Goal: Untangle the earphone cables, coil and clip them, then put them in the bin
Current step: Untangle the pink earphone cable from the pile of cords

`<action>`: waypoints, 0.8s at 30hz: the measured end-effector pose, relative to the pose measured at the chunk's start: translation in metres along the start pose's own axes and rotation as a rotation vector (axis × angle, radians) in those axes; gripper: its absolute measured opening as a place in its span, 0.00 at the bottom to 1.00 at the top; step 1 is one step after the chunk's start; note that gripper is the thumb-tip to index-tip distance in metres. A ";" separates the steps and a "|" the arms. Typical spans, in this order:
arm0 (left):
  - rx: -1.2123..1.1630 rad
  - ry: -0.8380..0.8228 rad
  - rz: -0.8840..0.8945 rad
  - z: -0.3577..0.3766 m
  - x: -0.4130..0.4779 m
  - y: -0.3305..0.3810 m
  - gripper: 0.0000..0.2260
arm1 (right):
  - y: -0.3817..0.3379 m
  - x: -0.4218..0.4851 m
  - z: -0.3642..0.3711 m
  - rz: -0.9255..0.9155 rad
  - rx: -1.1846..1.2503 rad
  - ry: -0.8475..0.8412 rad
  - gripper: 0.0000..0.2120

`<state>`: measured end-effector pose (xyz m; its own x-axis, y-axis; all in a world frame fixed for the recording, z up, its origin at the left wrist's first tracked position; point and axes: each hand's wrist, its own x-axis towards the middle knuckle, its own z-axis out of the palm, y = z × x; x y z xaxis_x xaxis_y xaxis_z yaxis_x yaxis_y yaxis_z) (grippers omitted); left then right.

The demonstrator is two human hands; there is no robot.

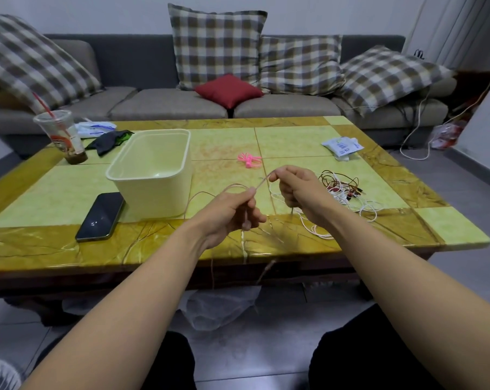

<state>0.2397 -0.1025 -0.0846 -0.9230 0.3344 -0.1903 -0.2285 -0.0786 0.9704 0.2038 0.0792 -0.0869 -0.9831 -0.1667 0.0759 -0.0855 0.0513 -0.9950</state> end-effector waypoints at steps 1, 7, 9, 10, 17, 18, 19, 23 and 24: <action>-0.118 -0.006 0.002 0.002 0.001 0.001 0.14 | 0.003 0.001 -0.001 0.010 -0.033 0.024 0.13; -0.720 0.059 0.132 -0.003 0.010 0.010 0.09 | 0.009 -0.004 0.001 0.187 -0.277 -0.252 0.14; -0.784 0.162 0.215 -0.006 0.014 0.009 0.10 | 0.003 -0.008 0.003 0.261 -0.319 -0.405 0.14; -0.747 0.200 0.265 -0.006 0.015 0.009 0.10 | -0.001 -0.011 0.004 0.287 -0.339 -0.474 0.14; 0.540 0.285 0.379 -0.003 0.013 -0.010 0.12 | -0.021 -0.014 0.007 0.090 -0.310 -0.332 0.13; 0.519 0.253 0.357 -0.002 0.011 -0.011 0.14 | -0.022 -0.013 0.006 0.064 -0.286 -0.259 0.13; 0.492 0.225 0.334 -0.001 0.010 -0.010 0.15 | -0.023 -0.013 0.005 0.048 -0.267 -0.207 0.14; 0.277 0.072 0.218 0.007 0.004 -0.002 0.18 | -0.017 -0.011 0.004 0.004 -0.223 -0.121 0.12; 0.165 0.028 0.195 0.009 0.003 0.000 0.17 | -0.014 -0.010 0.004 -0.003 -0.214 -0.115 0.11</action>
<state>0.2396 -0.0926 -0.0842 -0.9533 0.3019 0.0012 0.0063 0.0159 0.9999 0.2152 0.0764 -0.0736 -0.9588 -0.2779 0.0584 -0.1327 0.2565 -0.9574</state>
